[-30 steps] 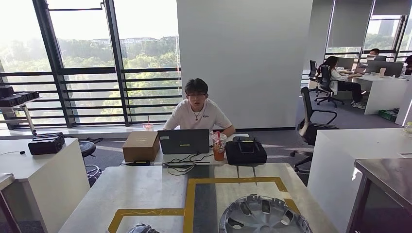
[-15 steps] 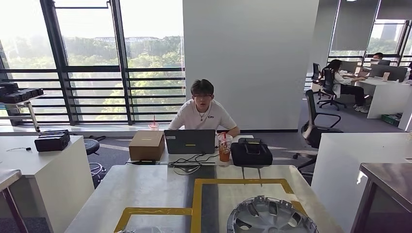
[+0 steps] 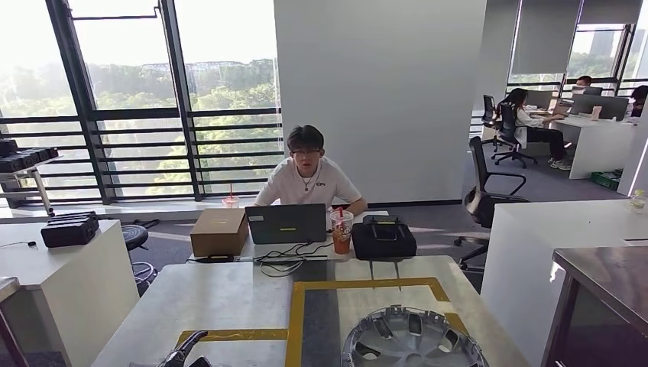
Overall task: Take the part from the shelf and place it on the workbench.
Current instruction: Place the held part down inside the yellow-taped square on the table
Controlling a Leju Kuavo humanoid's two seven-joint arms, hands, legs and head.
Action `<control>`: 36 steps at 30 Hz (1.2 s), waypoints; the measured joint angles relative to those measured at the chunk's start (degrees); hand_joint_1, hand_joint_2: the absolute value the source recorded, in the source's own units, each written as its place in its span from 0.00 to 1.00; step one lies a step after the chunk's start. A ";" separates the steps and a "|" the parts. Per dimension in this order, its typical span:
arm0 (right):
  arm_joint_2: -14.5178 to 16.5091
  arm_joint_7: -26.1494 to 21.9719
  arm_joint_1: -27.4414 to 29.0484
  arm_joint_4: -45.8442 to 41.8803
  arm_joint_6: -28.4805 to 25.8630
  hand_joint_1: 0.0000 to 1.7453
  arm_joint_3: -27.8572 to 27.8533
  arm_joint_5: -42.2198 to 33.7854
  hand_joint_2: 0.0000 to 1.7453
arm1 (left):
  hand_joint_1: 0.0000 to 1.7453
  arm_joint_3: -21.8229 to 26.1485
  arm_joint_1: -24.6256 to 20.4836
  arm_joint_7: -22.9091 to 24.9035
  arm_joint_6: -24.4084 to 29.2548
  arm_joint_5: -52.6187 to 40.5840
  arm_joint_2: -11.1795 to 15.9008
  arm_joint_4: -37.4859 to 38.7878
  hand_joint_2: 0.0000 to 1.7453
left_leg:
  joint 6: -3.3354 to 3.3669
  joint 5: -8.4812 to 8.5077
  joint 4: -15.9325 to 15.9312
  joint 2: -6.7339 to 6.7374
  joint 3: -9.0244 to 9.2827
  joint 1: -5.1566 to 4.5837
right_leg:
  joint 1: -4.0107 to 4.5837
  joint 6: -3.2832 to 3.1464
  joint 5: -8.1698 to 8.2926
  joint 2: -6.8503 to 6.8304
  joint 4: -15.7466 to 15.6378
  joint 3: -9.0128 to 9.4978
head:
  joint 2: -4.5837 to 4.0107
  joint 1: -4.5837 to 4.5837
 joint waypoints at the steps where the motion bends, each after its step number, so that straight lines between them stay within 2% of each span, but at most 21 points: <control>1: 0.15 -0.04 0.03 -0.07 0.05 0.00 -0.07 0.02 0.00 | 0.00 1.69 0.64 -0.18 -0.40 0.57 -0.43 -2.63 0.00 | 0.30 0.74 -2.86 0.01 1.45 -0.17 | 0.13 0.13 -0.01 0.01 0.01 -0.06 | 0.00 0.01; 4: 0.39 -0.11 0.21 -0.25 0.13 0.00 -0.23 0.08 0.00 | 0.00 4.90 2.23 -0.58 -0.89 1.33 -1.32 -7.80 0.00 | 1.01 0.78 -4.87 -0.08 2.43 -0.62 | 0.16 1.03 0.03 -0.02 -0.22 -0.08 | 0.01 0.04; 6: 0.42 -0.15 0.26 -0.40 0.20 0.00 -0.28 0.17 0.00 | 0.00 6.31 3.17 -2.30 -1.34 4.13 -2.09 -10.23 0.00 | 1.70 1.36 -5.68 -0.10 2.96 -0.45 | 0.13 1.47 -0.57 -0.13 0.61 -0.54 | 0.00 0.10; 8: 0.45 -0.22 0.33 -0.68 0.36 0.00 -0.34 0.39 0.00 | 0.00 7.89 4.51 -5.42 -3.42 11.11 -3.35 -13.58 0.00 | 2.20 1.84 -6.25 -0.07 3.20 -0.27 | 0.11 1.27 -3.19 -0.21 5.73 -3.02 | 0.00 0.25; 10: 0.51 -0.31 0.60 -1.12 0.67 0.00 -0.48 0.78 0.00 | 0.00 9.25 6.91 -8.51 -7.66 22.05 -4.83 -18.76 0.00 | 2.40 1.87 -6.27 -0.07 3.13 -0.42 | 0.11 1.13 -6.30 -0.23 13.50 -6.60 | 0.01 0.36; 11: 0.55 -0.34 0.82 -1.44 0.90 0.00 -0.57 1.02 0.00 | 0.00 9.69 8.43 -9.53 -10.39 28.78 -5.58 -22.08 0.00 | 2.42 1.83 -6.25 -0.08 3.12 -0.49 | 0.10 1.31 -6.90 -0.23 15.75 -7.65 | 0.01 0.41; 12: 0.60 -0.37 1.05 -1.83 1.18 0.00 -0.67 1.26 0.00 | 0.00 9.95 9.98 -10.12 -13.30 35.88 -6.24 -25.63 0.00 | 2.43 1.77 -6.22 -0.13 3.14 -0.54 | 0.09 1.63 -6.60 -0.24 15.79 -7.65 | 0.01 0.44; 13: 0.69 -0.38 1.28 -2.28 1.50 0.00 -0.78 1.46 0.00 | 0.00 10.06 11.52 -10.17 -16.14 43.01 -6.84 -29.42 0.00 | 2.39 1.68 -6.17 -0.19 3.19 -0.56 | 0.06 2.03 -5.48 -0.25 13.46 -6.52 | 0.01 0.49; 15: 1.00 -0.36 1.64 -3.31 2.28 0.00 -1.14 1.68 0.00 | 0.00 10.01 14.55 -9.47 -21.15 56.40 -7.78 -36.88 0.00 | 2.05 1.34 -5.85 -0.29 3.21 -0.69 | 0.03 2.49 -2.53 -0.24 5.26 -2.46 | 0.01 0.60; 17: 1.68 -0.05 2.06 -4.49 3.10 0.00 -1.78 1.84 0.00 | 0.00 9.51 18.15 -8.93 -24.63 65.78 -8.22 -43.98 0.00 | 1.57 0.89 -5.37 -0.32 3.11 -0.96 | 0.15 1.96 -1.02 -0.24 0.29 0.17 | 0.01 0.57; 20: 3.19 0.92 3.01 -6.64 4.73 0.00 -2.73 2.49 0.00 | 0.00 8.39 24.48 -8.54 -26.44 69.39 -8.19 -52.98 0.00 | 0.89 0.55 -4.90 -0.34 3.07 -0.89 | 0.22 0.89 -0.66 -0.29 -0.23 0.65 | 0.01 0.48; 21: 3.71 1.22 3.35 -7.55 5.38 0.00 -2.96 2.81 0.00 | 0.00 8.17 26.39 -8.52 -26.65 69.46 -8.08 -55.33 0.00 | 0.55 -0.21 -4.14 -0.32 2.82 -0.78 | 0.09 0.67 -0.53 -0.31 -0.27 0.70 | 0.01 0.43; 23: 4.73 1.76 3.92 -9.36 6.60 0.00 -3.34 3.45 0.00 | 0.00 7.95 29.19 -8.75 -26.93 69.30 -7.76 -58.76 0.00 | -0.18 -3.65 0.40 -0.27 1.12 -0.49 | -0.11 0.29 -0.34 -0.40 -0.37 0.69 | 0.01 0.25; 25: 5.55 2.21 4.33 -10.99 7.49 0.00 -3.72 4.09 0.00 | 0.00 7.79 31.16 -8.91 -26.98 68.43 -7.44 -60.91 0.00 | -0.66 -7.60 7.75 -0.25 -1.59 -0.18 | -0.02 0.00 -0.18 -0.52 -0.36 0.42 | 0.01 0.11; 26: 5.85 2.34 4.45 -11.68 7.75 0.00 -3.89 4.45 0.00 | 0.00 7.72 32.12 -8.93 -26.91 67.86 -7.28 -61.69 0.00 | -0.76 -8.58 10.21 -0.24 -2.37 -0.06 | 0.03 -0.13 -0.06 -0.58 -0.35 0.22 | 0.01 0.10; 27: 6.06 2.41 4.52 -12.32 7.87 0.00 -4.03 4.81 0.00 | 0.00 7.60 33.06 -8.95 -26.82 67.38 -7.11 -62.42 0.00 | -0.77 -8.53 10.59 -0.22 -2.11 0.03 | 0.06 -0.23 0.12 -0.61 -0.34 0.00 | 0.01 0.05; 28: 6.20 2.37 4.55 -12.83 7.91 0.00 -4.13 5.15 0.00 | 0.00 7.49 33.86 -8.98 -26.73 67.07 -6.99 -63.09 0.00 | -0.70 -7.59 8.78 -0.19 -0.73 0.09 | 0.09 -0.26 0.32 -0.63 -0.34 -0.20 | 0.01 0.04; 30: 6.36 1.83 4.47 -13.54 7.64 0.00 -4.30 5.75 0.00 | 0.00 7.29 34.97 -9.20 -26.35 66.72 -6.82 -64.43 0.00 | -0.27 -4.89 0.62 -0.09 4.41 0.07 | 0.16 -0.08 0.79 -0.63 -0.34 -0.47 | 0.01 -0.01; 32: 6.33 0.66 4.16 -13.78 6.82 0.00 -4.60 6.39 0.00 | 0.00 7.05 36.04 -9.85 -25.87 66.74 -6.61 -65.45 0.00 | 0.29 -3.51 -5.09 -0.02 7.77 -0.30 | 0.31 0.41 1.32 -0.64 -0.37 -0.60 | 0.01 0.03; 34: 6.07 -0.44 3.71 -13.69 5.91 0.00 -4.98 7.16 0.00 | 0.00 6.78 37.38 -10.77 -25.50 66.57 -6.34 -66.00 0.00 | 0.90 -3.06 -5.87 -0.03 7.97 -0.76 | 0.24 1.16 1.92 -0.67 -0.57 -0.66 | 0.01 0.05; 36: 5.41 -1.21 3.18 -13.28 5.10 0.00 -5.29 8.14 0.00 | 0.00 6.60 38.40 -11.39 -25.15 65.45 -6.26 -66.44 0.00 | 1.73 -1.92 -6.44 0.05 7.61 -0.64 | 0.13 1.70 1.80 -0.69 -0.32 -0.98 | 0.00 0.06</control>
